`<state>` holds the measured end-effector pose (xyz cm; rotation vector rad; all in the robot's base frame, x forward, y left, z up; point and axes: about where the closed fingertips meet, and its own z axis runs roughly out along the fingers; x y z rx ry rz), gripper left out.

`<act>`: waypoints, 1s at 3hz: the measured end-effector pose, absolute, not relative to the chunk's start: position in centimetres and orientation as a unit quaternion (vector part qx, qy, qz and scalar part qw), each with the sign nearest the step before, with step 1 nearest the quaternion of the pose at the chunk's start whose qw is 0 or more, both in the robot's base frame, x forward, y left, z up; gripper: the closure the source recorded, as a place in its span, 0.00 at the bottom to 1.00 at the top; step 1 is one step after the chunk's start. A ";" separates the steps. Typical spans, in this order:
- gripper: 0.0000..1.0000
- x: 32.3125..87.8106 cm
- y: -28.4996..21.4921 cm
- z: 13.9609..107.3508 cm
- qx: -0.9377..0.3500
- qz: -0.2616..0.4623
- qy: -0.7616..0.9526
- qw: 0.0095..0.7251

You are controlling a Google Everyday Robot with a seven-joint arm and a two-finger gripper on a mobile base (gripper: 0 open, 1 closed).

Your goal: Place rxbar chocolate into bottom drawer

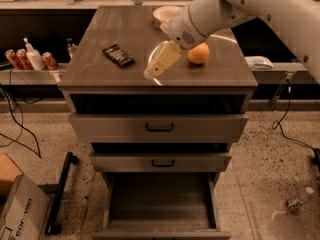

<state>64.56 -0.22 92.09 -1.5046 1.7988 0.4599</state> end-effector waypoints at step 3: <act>0.00 73.3 7.7 87.9 -0.583 0.261 0.663 0.391</act>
Offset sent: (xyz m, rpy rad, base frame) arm 0.0975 0.0823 -0.0401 0.1945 0.0219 0.0962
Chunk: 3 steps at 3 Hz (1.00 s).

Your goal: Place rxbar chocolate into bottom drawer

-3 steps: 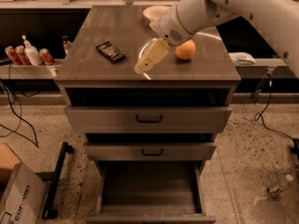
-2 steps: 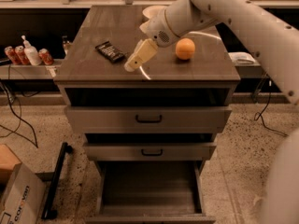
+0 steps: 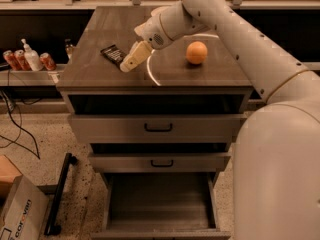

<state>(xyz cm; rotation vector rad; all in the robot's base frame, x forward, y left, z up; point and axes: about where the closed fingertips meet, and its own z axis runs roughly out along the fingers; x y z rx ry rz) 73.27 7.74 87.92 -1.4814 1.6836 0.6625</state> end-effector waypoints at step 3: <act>0.00 74.5 9.9 85.1 -0.551 0.271 0.674 0.411</act>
Offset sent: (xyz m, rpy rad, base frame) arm 0.0112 0.0173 -0.0272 0.0758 -0.0067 -0.1099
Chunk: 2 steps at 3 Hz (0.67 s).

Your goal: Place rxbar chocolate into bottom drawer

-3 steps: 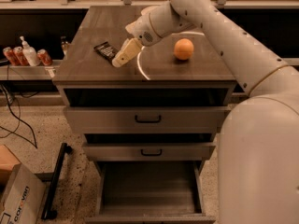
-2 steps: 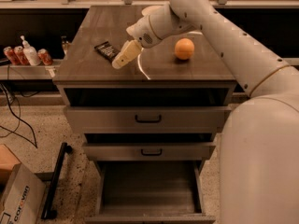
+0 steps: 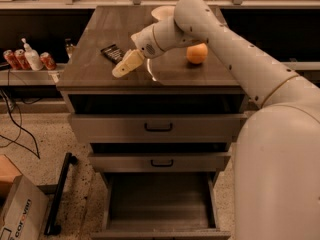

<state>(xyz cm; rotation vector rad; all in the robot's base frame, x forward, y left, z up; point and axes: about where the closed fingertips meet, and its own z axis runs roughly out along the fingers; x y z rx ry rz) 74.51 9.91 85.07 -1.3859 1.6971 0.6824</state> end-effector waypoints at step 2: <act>0.37 76.2 11.2 83.8 -0.525 0.292 0.680 0.419</act>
Offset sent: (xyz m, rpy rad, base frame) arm 0.0268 0.0122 -0.0167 0.0855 0.0449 -0.0523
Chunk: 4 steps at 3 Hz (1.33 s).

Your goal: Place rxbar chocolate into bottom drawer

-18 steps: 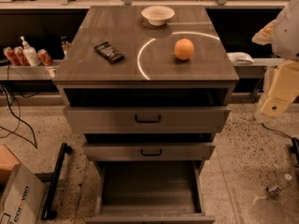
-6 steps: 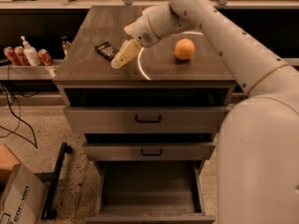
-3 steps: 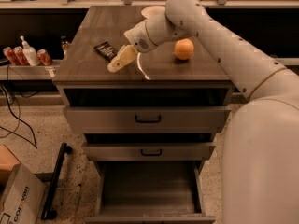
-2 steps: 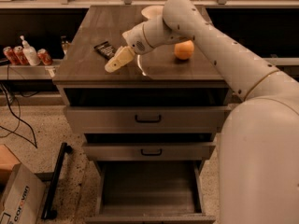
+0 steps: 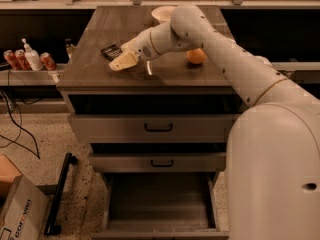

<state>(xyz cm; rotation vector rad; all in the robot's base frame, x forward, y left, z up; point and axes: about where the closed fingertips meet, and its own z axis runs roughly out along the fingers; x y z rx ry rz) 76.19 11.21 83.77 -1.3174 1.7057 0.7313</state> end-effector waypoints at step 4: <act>1.00 76.7 11.4 83.2 -0.508 0.307 0.685 0.422</act>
Offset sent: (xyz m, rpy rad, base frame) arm 0.0091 -0.0061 -0.0149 0.0557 0.0438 -0.0437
